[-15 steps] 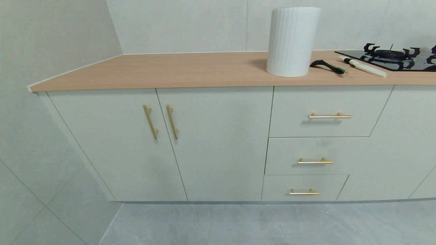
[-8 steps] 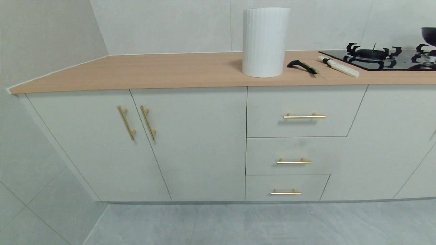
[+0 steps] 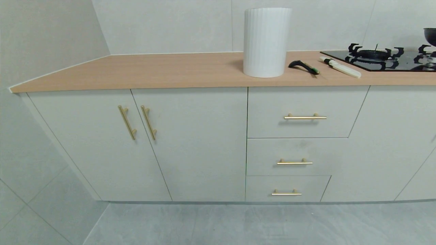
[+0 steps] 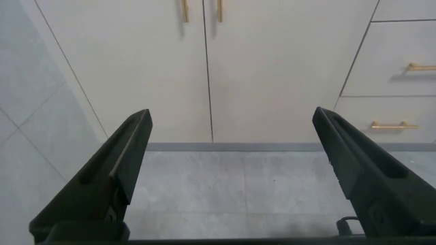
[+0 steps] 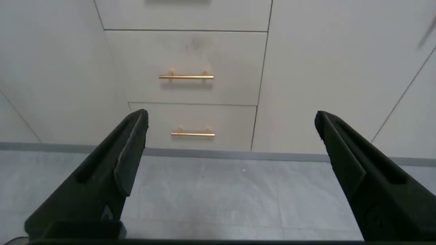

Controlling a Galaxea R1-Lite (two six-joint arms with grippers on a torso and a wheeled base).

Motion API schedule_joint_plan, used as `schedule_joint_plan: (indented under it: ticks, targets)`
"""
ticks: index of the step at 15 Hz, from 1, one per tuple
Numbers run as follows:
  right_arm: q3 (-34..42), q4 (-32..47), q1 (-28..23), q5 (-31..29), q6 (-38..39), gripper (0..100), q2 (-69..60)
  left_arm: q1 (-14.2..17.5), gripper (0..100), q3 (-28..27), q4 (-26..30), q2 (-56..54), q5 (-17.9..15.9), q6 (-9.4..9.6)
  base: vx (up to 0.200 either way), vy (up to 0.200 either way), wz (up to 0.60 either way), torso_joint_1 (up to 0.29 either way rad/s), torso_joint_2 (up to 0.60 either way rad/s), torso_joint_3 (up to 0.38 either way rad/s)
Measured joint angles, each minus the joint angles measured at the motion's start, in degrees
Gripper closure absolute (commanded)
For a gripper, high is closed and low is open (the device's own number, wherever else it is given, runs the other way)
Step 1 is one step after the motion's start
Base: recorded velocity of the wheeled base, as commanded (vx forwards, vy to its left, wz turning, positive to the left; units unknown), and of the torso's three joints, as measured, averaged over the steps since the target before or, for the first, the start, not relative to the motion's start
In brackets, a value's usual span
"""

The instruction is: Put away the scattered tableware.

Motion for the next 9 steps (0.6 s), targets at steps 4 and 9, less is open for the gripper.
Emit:
schedule_joint_plan:
  ticks: [4,9]
  targets:
    - [0.0,0.0,0.0,-0.05,0.01,0,0.0,0.0,0,0.0,0.0,0.0,-0.02,0.0,0.1,0.0,0.0,-0.001,0.0,0.006]
    - [0.0,-0.02,-0.07,-0.33,1.26,0,0.0,-0.02,0,0.0,-0.02,0.0,0.07,-0.27,0.0,0.0,0.0,0.0,0.0,0.0]
